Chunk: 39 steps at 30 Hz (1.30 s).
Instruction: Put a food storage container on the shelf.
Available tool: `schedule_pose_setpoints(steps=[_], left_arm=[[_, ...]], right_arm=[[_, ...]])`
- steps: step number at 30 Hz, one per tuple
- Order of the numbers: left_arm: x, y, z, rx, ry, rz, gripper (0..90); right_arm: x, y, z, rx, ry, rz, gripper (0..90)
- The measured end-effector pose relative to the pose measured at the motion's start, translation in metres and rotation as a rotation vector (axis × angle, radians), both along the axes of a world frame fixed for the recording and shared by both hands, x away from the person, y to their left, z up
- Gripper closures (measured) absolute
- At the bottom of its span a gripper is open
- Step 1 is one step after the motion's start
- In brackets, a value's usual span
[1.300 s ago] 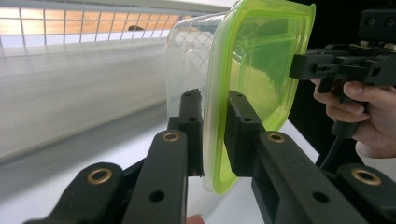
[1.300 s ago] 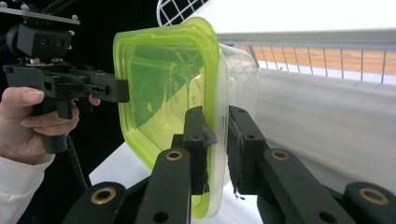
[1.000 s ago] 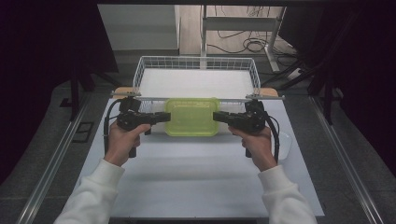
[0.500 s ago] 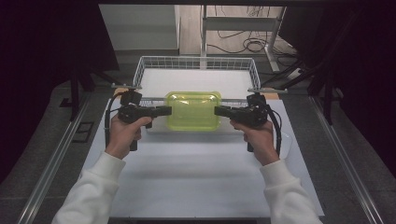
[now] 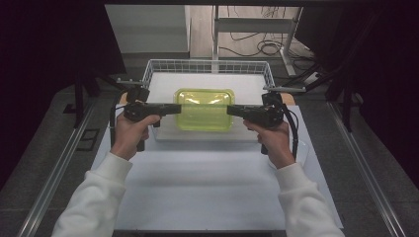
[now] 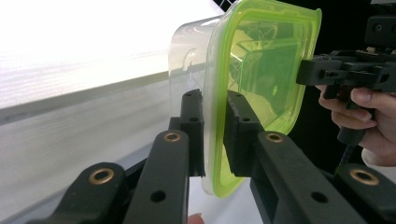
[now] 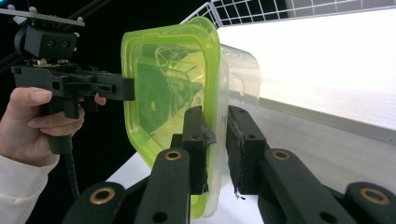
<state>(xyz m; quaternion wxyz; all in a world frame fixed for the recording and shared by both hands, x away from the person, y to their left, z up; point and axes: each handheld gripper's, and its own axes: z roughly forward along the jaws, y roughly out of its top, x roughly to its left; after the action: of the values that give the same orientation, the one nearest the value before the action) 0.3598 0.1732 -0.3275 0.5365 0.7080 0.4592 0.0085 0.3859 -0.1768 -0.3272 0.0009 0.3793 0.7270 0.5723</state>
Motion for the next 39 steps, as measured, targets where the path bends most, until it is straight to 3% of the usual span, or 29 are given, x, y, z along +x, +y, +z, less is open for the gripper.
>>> schedule_pose_setpoints(steps=[11,17,26,39], left_arm=[[0.013,-0.002,0.009,-0.001,-0.012,0.005,79.7],[0.021,-0.002,0.015,-0.005,-0.014,0.008,79.7],[0.041,0.000,0.021,-0.017,-0.006,0.014,79.8],[0.073,-0.002,0.025,-0.012,0.018,0.015,79.8]], right_arm=[[0.013,-0.001,0.010,-0.003,-0.007,-0.009,77.4],[0.021,0.001,0.019,-0.031,-0.019,-0.019,77.6],[0.039,0.003,0.028,-0.037,-0.020,-0.023,77.7],[0.070,0.003,0.031,-0.031,0.013,-0.039,77.8]])
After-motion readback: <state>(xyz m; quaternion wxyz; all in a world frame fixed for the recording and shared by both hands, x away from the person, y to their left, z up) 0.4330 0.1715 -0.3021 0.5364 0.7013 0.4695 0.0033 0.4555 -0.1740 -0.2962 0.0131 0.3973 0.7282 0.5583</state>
